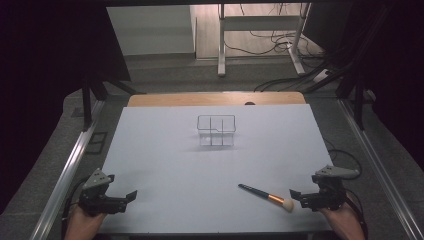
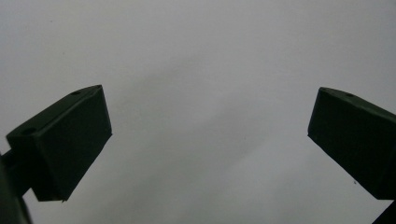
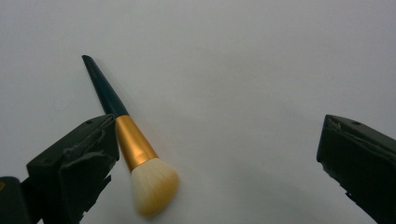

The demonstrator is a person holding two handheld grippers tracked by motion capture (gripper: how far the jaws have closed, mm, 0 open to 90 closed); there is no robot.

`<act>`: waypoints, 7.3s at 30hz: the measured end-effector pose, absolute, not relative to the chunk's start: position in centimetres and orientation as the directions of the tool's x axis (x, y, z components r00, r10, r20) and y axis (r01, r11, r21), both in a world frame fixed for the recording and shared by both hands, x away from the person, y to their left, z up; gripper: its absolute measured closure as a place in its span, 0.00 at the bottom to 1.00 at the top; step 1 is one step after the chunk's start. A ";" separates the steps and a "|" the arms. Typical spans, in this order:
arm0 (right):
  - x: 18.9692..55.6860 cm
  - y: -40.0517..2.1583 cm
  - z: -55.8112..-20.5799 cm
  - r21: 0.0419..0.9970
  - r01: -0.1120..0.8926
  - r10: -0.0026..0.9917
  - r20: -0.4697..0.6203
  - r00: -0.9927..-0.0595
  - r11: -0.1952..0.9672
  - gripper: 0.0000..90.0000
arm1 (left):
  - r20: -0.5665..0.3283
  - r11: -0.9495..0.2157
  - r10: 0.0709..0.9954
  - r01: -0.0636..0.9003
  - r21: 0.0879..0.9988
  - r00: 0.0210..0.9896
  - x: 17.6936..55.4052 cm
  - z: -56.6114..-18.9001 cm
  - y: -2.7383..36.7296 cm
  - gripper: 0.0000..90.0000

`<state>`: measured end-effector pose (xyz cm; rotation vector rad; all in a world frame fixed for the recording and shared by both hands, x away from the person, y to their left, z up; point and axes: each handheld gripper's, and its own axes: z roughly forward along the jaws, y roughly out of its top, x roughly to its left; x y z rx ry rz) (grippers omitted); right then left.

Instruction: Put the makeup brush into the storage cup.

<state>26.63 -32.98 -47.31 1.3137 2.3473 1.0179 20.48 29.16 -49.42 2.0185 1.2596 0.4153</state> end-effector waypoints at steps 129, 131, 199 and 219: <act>30.0 -21.9 -48.6 0.251 0.614 0.639 -0.023 -0.769 0.748 0.08 | -0.081 -0.302 0.875 0.668 0.680 0.477 20.6 -49.7 28.9 0.00; 29.9 -21.9 -48.7 0.246 0.610 0.634 -0.023 -0.773 0.753 0.11 | -0.082 -0.301 0.875 0.668 0.680 0.478 20.6 -49.7 28.9 0.00; 29.8 -21.8 -44.5 0.446 0.477 0.525 0.018 -0.851 0.757 0.81 | -0.156 -0.375 0.735 0.588 0.717 0.659 23.0 -49.1 24.4 0.02; 30.7 -19.0 -44.5 0.426 0.449 0.476 0.048 -0.878 0.785 0.81 | -0.141 -0.457 0.679 0.566 0.686 0.720 25.3 -48.2 19.3 0.00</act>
